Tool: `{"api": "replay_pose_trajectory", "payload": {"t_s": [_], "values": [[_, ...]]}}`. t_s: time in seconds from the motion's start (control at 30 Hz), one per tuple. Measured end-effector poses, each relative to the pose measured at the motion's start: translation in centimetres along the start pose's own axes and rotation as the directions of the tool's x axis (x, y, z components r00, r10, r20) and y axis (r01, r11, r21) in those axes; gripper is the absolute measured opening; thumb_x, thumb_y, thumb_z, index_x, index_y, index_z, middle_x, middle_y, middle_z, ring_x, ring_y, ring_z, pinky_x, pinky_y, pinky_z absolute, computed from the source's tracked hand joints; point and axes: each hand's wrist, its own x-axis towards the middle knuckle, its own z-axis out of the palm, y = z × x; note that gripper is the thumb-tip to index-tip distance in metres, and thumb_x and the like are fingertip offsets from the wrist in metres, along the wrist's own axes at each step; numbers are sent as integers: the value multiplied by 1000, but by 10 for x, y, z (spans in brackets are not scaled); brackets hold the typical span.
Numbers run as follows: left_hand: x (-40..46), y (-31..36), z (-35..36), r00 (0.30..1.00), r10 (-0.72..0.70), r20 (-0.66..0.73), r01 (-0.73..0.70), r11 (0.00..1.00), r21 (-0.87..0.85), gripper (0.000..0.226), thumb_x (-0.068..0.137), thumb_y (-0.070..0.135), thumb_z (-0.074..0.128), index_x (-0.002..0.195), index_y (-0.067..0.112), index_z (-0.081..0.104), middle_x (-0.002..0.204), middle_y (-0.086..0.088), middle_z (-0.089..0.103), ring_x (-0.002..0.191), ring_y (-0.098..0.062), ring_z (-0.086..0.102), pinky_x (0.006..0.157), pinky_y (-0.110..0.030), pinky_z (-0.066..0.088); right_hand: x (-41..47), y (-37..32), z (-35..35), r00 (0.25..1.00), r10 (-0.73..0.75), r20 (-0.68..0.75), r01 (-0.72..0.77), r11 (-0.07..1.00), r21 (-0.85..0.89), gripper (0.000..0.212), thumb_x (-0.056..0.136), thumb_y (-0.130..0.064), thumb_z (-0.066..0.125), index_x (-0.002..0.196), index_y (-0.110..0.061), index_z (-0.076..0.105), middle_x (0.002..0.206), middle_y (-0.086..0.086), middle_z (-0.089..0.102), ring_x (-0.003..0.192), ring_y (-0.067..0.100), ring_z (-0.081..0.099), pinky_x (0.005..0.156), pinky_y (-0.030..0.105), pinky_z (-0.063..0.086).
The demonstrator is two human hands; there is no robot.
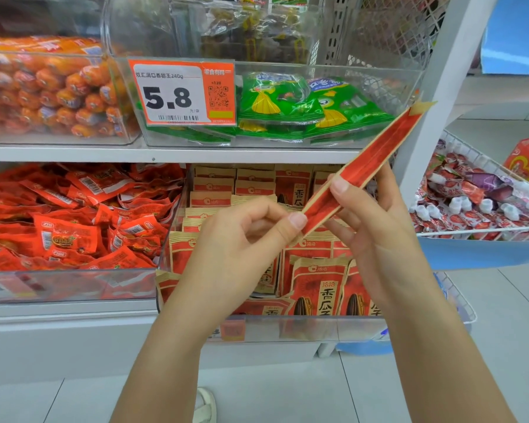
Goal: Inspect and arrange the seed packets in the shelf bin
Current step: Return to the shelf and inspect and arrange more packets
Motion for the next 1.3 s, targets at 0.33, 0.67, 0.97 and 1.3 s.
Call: {"api": "replay_pose_trajectory", "payload": {"t_s": [0.33, 0.67, 0.97, 1.3], "values": [[7, -15, -7, 999, 29, 22, -30, 1000, 7, 17, 85, 38, 58, 76, 31, 71, 78, -3, 71, 79, -24, 66, 83, -49, 51, 0, 6, 0, 1000, 25, 10, -25, 998, -59, 98, 60, -40, 80, 147, -24, 37, 108, 1, 64, 111, 21, 64, 95, 40, 54], [6, -13, -9, 1000, 9, 28, -3, 982, -186, 21, 88, 31, 58, 74, 16, 66, 78, 3, 72, 77, -9, 67, 73, -23, 56, 0, -1, -3, 996, 86, 11, -86, 996, 18, 38, 86, -37, 64, 122, -23, 63, 99, -11, 72, 94, 4, 67, 89, 28, 50], [5, -10, -11, 969, -236, 74, 248, 929, -274, 31, 93, 37, 47, 99, 21, 73, 88, -1, 78, 79, -16, 74, 72, -22, 59, -2, -5, -2, 987, 118, -112, -111, 992, 64, 52, 69, -28, 69, 117, -10, 61, 92, -6, 74, 77, 7, 70, 69, 28, 58], [8, -17, 1, 972, -139, -188, 112, 983, -146, 24, 88, 27, 66, 113, 24, 67, 99, 10, 75, 93, -3, 69, 77, -15, 55, -4, -6, 0, 989, 147, -29, -143, 984, 107, 18, 85, -18, 63, 103, -21, 63, 84, -6, 74, 74, 9, 70, 65, 29, 60]]}}
